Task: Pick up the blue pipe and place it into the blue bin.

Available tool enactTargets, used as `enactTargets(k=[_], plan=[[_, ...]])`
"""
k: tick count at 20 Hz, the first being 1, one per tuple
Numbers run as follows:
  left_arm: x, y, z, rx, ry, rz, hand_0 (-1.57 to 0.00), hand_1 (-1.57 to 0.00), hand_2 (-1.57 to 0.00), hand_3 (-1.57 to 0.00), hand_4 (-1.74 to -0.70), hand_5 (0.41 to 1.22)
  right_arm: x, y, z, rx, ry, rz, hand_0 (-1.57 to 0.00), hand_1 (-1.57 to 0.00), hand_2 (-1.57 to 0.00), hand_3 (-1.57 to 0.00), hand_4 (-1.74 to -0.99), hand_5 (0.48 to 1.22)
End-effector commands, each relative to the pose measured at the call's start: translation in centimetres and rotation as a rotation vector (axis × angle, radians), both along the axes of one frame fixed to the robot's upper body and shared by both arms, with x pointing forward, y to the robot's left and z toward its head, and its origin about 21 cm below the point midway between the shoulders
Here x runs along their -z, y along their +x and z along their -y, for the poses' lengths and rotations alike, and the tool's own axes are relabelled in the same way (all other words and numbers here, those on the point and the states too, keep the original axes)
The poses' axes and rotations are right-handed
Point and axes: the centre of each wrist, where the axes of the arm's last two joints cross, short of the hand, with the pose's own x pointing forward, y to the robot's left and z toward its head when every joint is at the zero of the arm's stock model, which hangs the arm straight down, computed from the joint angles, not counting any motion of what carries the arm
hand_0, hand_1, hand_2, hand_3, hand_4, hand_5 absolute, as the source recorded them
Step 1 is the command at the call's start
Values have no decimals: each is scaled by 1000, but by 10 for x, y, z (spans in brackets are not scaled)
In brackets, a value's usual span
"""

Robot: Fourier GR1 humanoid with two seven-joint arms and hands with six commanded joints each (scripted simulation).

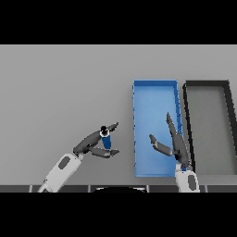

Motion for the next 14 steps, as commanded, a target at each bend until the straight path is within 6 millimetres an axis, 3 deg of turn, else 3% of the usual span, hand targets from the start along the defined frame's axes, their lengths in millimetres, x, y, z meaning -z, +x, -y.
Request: enactTargets(k=[1, 2, 4, 6, 8, 11, 14], plan=[[0, 2, 1, -9, -24, -1, 1, -2, -39, -6, -1240, 558, -1, 1, 1, 5, -5, 12, 1, 1, 1, 1, -1204, 605], [-1, 5, 5, -15, -39, -5, 1, -40, -110, -43, -1267, 585, 1, -4, -1, 3, -12, 20, 1, 1, 1, 1, -1196, 603], [2, 3, 10, -37, -48, -15, -100, -265, -357, -215, -1317, 651, 0, -3, 2, 4, -10, 12, 1, 1, 1, 1, -1198, 605], [2, 3, 14, -54, -89, -45, -504, -677, -733, -703, -1416, 856, -2, 0, 4, -1, -5, 16, 1, 1, 1, 1, -1196, 604], [4, 0, 21, -24, -79, -19, -888, -999, -1035, -1009, -1526, 988, -3, -1, 5, -9, 5, 21, 1, 1, 1, 1, -1195, 604], [7, -6, 23, 10, -98, 13, -1221, -1278, -1296, -1225, -1626, 1101, -1, -1, 4, -4, 3, 18, 1, 1, 1, 1, -1195, 603], [4, -8, 25, -9, -109, 41, -1392, -1421, -1430, -1351, -1680, 1160, -5, 3, 1, -11, 10, 15, 1, 1, 1, 1, -1192, 602]])
